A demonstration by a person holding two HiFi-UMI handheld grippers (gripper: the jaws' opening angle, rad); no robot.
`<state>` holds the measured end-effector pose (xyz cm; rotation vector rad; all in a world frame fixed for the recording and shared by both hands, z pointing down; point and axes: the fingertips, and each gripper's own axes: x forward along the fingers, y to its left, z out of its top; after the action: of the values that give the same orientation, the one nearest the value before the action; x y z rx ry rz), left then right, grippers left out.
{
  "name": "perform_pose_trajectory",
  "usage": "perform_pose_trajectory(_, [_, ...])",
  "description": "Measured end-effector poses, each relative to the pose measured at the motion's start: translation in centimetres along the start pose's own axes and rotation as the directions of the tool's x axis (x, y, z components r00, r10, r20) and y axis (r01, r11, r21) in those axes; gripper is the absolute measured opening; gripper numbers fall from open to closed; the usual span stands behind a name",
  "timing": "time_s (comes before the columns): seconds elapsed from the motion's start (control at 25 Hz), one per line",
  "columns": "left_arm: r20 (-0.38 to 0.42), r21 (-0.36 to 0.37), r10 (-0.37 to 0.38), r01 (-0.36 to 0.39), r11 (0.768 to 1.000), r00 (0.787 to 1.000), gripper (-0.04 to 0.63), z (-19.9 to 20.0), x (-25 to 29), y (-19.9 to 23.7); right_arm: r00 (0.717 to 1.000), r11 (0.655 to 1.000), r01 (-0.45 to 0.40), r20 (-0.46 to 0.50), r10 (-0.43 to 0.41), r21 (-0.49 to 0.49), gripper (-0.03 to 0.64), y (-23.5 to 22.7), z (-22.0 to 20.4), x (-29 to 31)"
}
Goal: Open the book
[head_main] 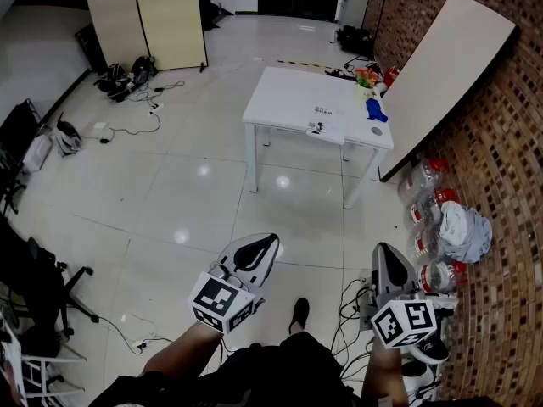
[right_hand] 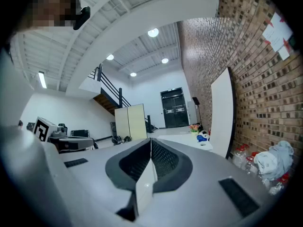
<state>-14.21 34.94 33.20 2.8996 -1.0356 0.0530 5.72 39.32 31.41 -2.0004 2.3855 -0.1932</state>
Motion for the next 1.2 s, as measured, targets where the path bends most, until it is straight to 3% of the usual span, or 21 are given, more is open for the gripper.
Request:
perform_pose_trajectory(0.44, [-0.009,0.007,0.022,-0.022,1.0,1.0,-0.005,2.9,15.1,2.8,0.997,0.997,-0.074,0.011,0.074,-0.017,0.0,-10.7,3.2,12.3])
perform_pose_trajectory(0.64, [-0.052,0.001,0.023,-0.023,1.0,0.998,-0.005,2.5,20.7,3.9,0.994,0.994,-0.11,-0.025,0.11,0.002,0.001,-14.8,2.8,17.5])
perform_pose_trajectory(0.92, [-0.131,-0.029,-0.008,0.004,1.0,0.991,-0.005,0.8,26.9,10.0,0.993,0.995,-0.099,-0.057,0.101,0.025,0.002,-16.9,2.2,25.3])
perform_pose_trajectory(1.2, [-0.102,-0.014,-0.091,0.09,0.996,0.991,-0.005,1.6,32.0,16.4,0.997,0.999,-0.048,-0.053,0.048,0.001,0.002,-17.2,3.3,33.0])
